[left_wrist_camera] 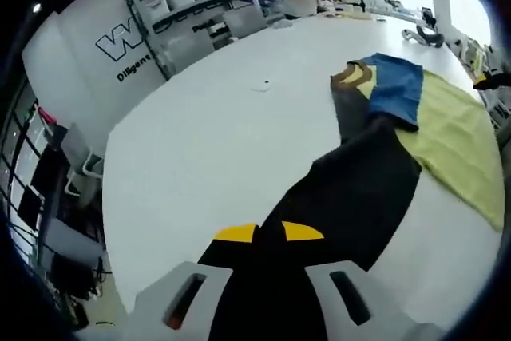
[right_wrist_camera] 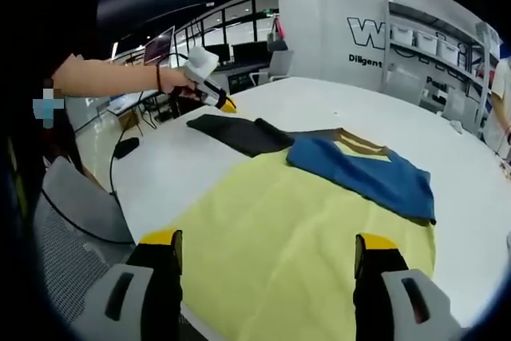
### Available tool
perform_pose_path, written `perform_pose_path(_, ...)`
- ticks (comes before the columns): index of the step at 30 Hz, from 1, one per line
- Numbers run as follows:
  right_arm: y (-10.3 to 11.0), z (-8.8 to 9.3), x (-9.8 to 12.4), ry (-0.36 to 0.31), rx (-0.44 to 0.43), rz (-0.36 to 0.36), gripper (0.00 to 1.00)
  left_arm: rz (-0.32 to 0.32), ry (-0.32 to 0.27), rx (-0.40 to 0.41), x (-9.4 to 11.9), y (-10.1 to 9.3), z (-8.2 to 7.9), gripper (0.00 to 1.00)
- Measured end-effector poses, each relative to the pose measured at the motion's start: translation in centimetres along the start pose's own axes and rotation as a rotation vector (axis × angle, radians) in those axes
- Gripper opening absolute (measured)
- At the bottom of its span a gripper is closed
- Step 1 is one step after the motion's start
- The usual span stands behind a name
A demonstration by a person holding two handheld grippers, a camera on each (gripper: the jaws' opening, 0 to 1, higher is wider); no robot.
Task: Fold the garment on the visible template until the final outline fits inside the template.
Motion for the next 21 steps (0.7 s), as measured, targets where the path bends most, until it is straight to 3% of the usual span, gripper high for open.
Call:
perform_pose_path(5, -0.2, 0.0, 0.0, -0.006, 0.0, 0.008, 0.89, -0.05, -0.005, 0.045, 1.5, 0.0, 0.9, 0.17)
perform_pose_path(8, 0.0, 0.1, 0.0, -0.005, 0.001, 0.005, 0.89, -0.092, -0.039, 0.117, 2.3, 0.4, 1.3, 0.21)
perform_pose_path(15, 0.3, 0.0, -0.1, -0.023, 0.014, -0.002, 0.91, -0.132, -0.048, 0.131, 3.2, 0.7, 1.8, 0.26)
perform_pose_path(20, 0.7, 0.1, -0.3, -0.016, 0.007, -0.018, 0.91, -0.189, -0.054, 0.198, 4.3, 0.6, 2.9, 0.28)
perform_pose_path(21, 1.0, 0.0, -0.4, -0.019, 0.005, -0.028, 0.91, -0.227, -0.062, 0.217, 4.9, 0.8, 3.3, 0.29)
Point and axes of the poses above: the point that each gripper's makers call its tool centre point, and the gripper's own axes: x roughly backward along the fingers, y roughly to its left, z roughly out of its underside, the point moved 3 cm from there along x, roughly backward along the fingers, and after that the axes turned 14 degrees about -y, right-handed, at the moved point
